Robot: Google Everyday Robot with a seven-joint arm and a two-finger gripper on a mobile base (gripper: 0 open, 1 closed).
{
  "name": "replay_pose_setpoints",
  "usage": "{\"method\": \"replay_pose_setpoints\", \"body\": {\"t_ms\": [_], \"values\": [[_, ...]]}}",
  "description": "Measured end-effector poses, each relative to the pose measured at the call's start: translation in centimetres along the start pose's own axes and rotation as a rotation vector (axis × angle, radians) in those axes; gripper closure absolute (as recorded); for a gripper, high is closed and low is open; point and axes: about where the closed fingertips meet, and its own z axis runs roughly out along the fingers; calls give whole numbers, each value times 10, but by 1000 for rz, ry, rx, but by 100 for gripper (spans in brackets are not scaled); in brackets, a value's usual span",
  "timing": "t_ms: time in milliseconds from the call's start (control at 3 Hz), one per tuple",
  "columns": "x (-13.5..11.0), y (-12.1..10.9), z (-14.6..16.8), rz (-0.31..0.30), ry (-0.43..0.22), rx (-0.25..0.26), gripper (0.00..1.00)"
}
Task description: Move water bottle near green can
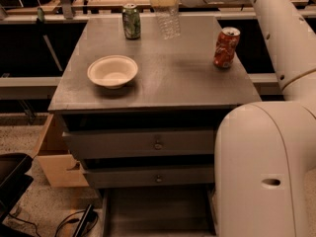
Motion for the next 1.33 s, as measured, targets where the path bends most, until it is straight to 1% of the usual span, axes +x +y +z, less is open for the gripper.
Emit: {"method": "replay_pose_setpoints", "body": {"t_ms": [333,667,1000,1333], "values": [[0,-35,5,23,-51,74,100],[2,-63,24,41,-123,117,100],[0,-78,42,41,-157,161,100],[-1,-87,56,37,-168,202,100]]}}
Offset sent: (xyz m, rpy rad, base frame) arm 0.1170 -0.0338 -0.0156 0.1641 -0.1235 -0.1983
